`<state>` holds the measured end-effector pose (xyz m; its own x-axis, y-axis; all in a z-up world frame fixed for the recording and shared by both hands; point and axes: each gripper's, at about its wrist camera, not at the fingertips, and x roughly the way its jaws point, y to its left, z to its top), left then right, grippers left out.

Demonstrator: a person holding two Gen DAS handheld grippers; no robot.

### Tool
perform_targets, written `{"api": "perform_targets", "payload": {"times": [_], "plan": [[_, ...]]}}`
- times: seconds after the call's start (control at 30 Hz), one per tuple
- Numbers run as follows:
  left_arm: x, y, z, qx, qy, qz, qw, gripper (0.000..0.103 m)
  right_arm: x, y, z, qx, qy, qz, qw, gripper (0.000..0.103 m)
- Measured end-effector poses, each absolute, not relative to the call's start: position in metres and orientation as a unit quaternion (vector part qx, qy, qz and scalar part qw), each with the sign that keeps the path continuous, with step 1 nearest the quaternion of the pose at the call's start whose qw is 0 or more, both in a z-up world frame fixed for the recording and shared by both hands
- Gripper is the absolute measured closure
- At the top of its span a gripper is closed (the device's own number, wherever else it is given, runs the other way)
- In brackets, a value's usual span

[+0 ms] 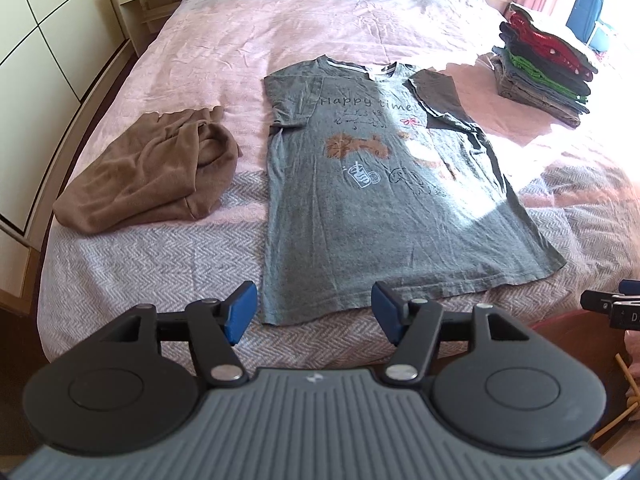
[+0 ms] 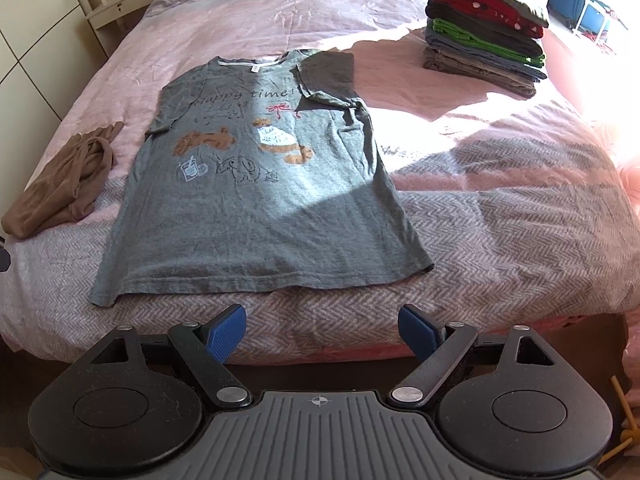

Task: Fold clothes

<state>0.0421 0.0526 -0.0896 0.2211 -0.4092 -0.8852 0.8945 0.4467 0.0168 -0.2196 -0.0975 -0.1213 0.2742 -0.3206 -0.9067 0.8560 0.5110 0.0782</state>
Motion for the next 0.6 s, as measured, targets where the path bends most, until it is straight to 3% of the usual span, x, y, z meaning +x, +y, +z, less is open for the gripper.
{"api": "perform_targets", "payload": {"times": [0.6], "plan": [[0.043, 0.031, -0.106, 0.287, 0.448, -0.44, 0.723, 0.043, -0.218, -0.124, -0.129, 0.299, 0.462, -0.401, 0.733, 0.017]]}}
